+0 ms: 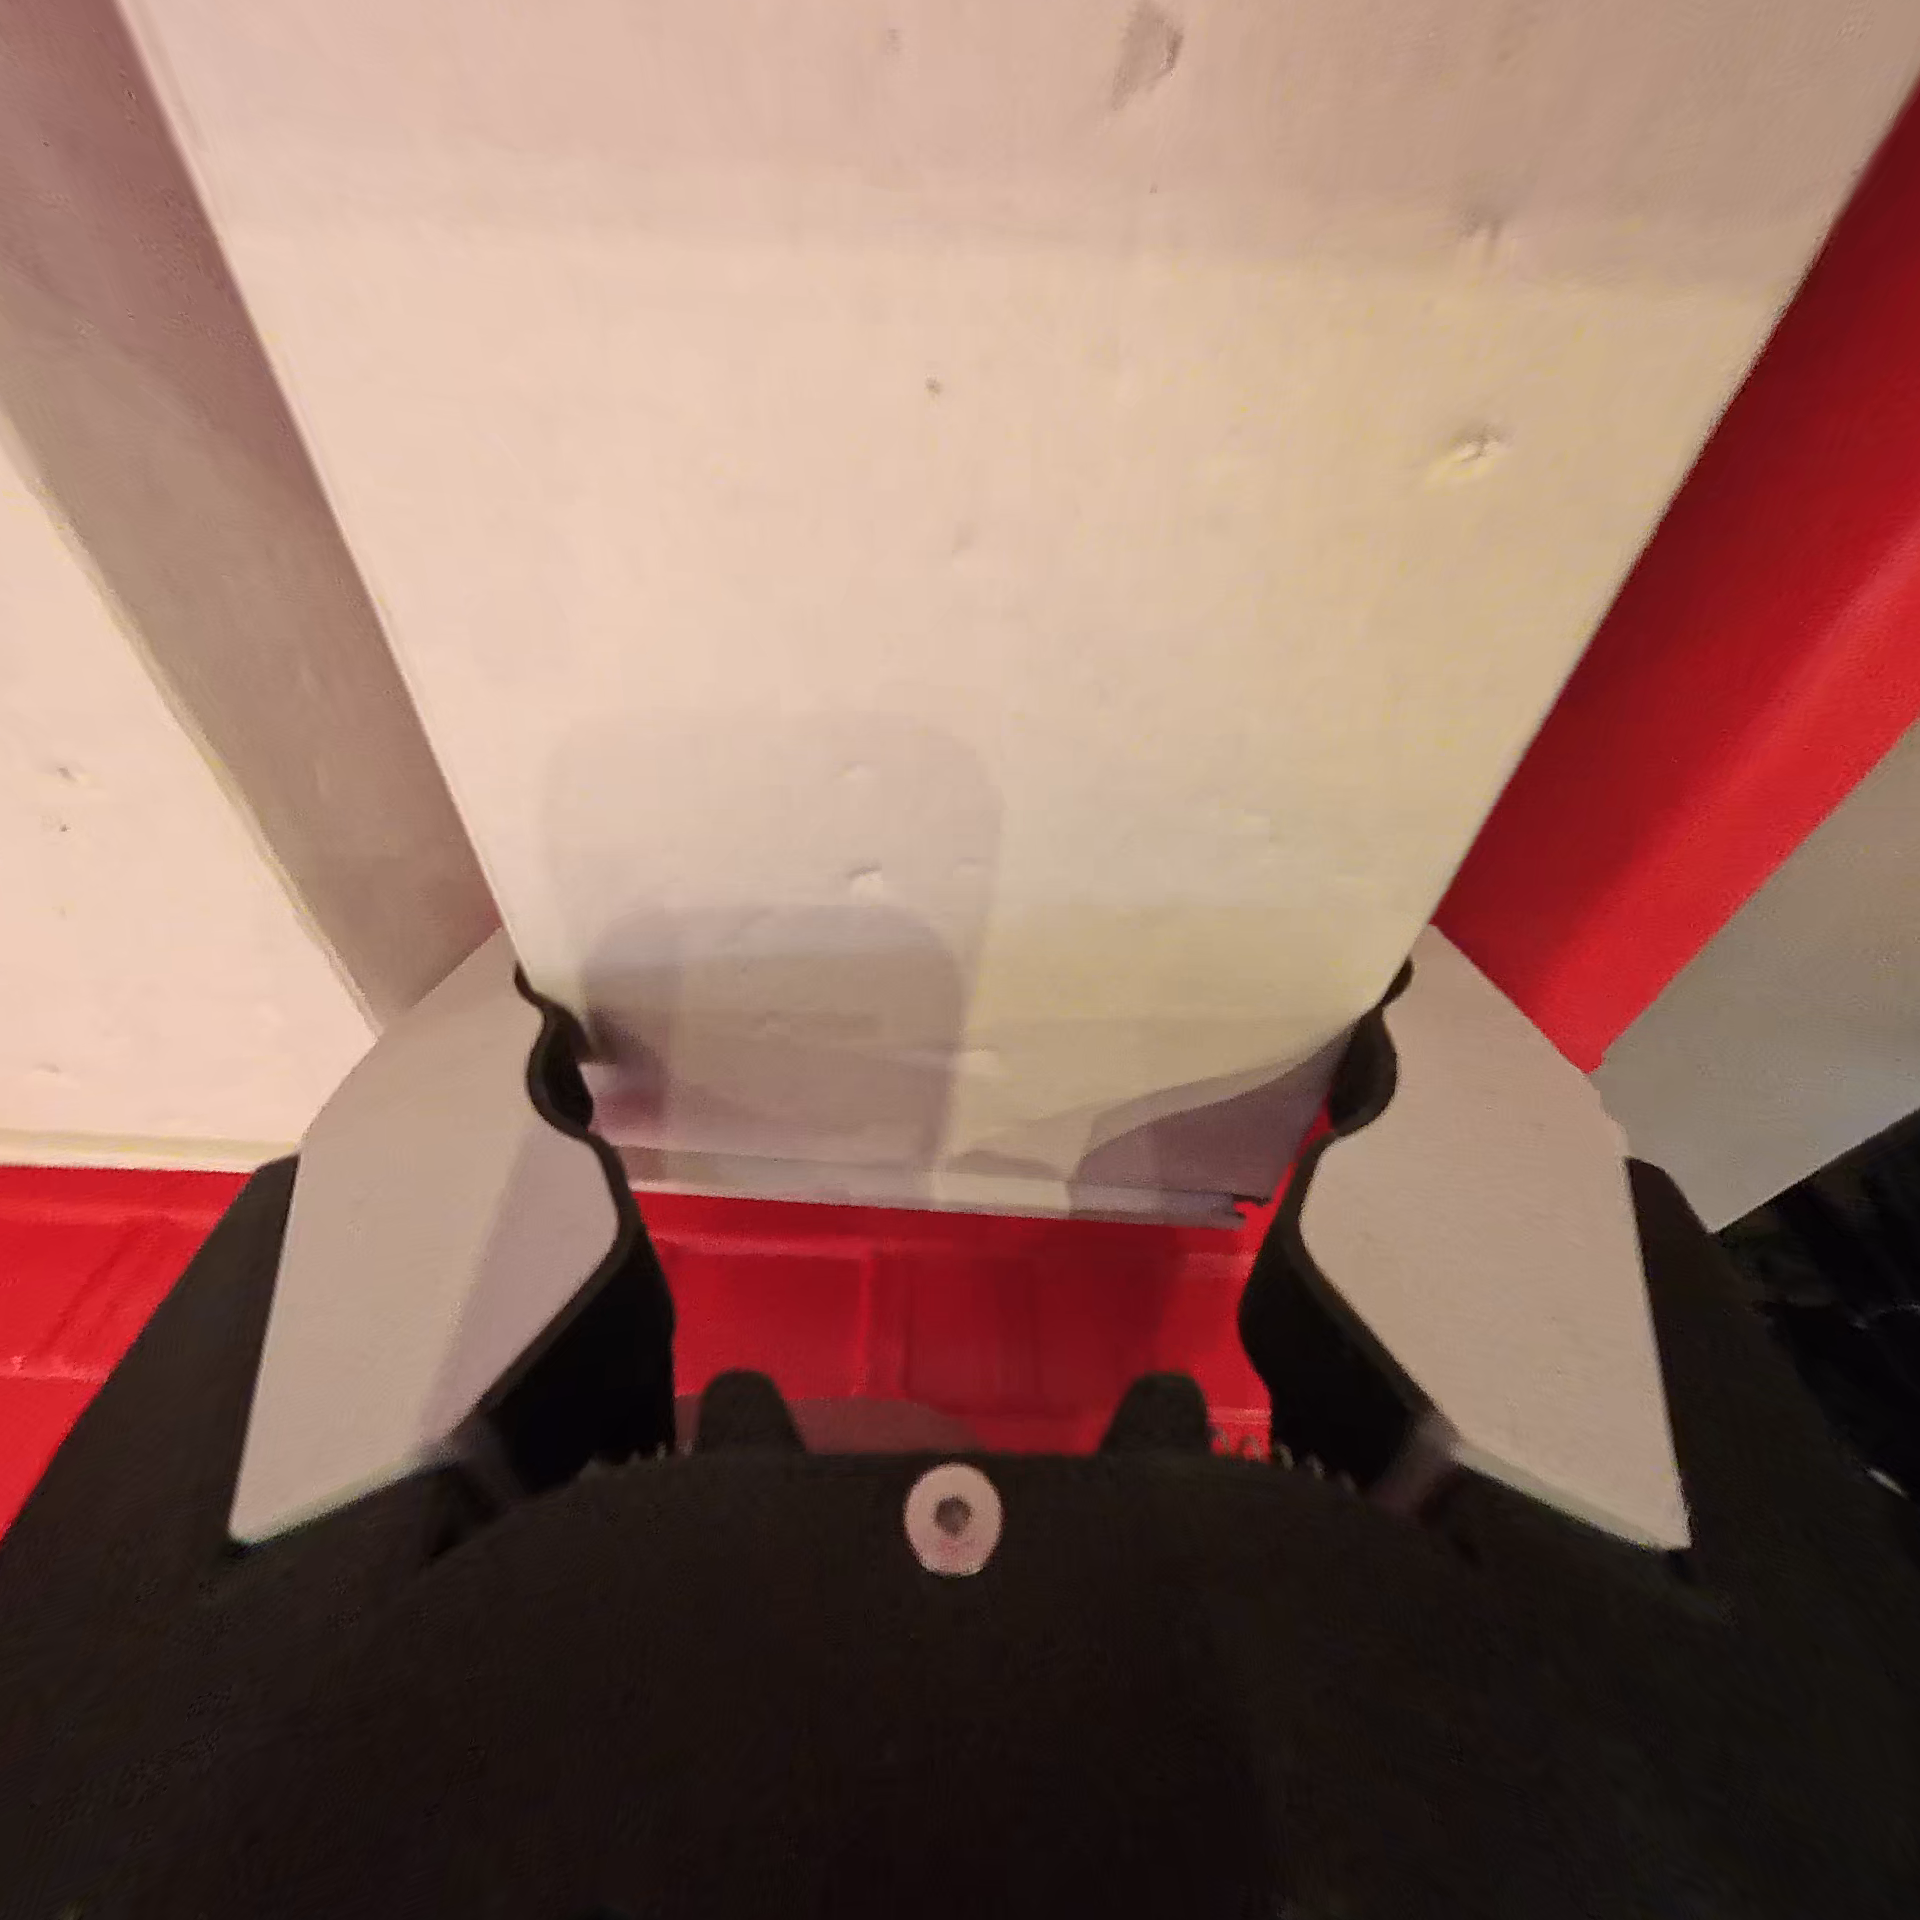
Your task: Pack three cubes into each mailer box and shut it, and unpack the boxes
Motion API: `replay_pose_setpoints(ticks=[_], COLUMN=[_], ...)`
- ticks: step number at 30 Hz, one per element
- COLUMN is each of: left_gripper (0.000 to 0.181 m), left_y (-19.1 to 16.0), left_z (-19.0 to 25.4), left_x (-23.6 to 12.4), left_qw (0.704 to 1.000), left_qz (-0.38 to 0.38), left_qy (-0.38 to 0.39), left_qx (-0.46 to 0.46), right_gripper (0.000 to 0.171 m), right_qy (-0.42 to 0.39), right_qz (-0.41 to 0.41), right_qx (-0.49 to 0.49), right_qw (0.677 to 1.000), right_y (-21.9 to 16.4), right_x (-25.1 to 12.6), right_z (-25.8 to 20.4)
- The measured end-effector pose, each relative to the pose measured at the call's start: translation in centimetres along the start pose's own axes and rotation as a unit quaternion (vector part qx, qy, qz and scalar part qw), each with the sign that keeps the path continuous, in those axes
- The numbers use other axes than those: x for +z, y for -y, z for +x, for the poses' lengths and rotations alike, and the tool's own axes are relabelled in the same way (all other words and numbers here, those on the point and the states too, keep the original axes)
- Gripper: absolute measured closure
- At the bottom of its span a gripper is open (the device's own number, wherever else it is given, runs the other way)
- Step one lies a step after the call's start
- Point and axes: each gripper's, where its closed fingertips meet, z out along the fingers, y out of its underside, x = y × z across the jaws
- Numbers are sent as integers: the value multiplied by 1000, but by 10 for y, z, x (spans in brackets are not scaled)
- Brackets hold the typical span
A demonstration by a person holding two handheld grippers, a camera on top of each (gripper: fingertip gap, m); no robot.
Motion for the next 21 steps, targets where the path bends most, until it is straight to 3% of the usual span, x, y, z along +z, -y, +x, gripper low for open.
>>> replay_pose_setpoints(ticks=[4, 12, 21], left_gripper=[49, 50, 51], left_y=[5, -1, 5], left_z=[-1, 4, 8], left_x=[-21, -43, -81], left_qw=[999, 998, 990], left_qz=[46, 55, 131], left_qy=[6, 10, 21], left_qx=[-18, -21, -41], right_gripper=[122, 120, 117], right_qy=[8, 22, 49], right_qz=[0, -2, 12], right_qx=[-5, -34, -80], right_qw=[1000, 999, 996], right_y=[0, 4, 11], right_x=[1, 2, 1], right_z=[-4, -16, -35])
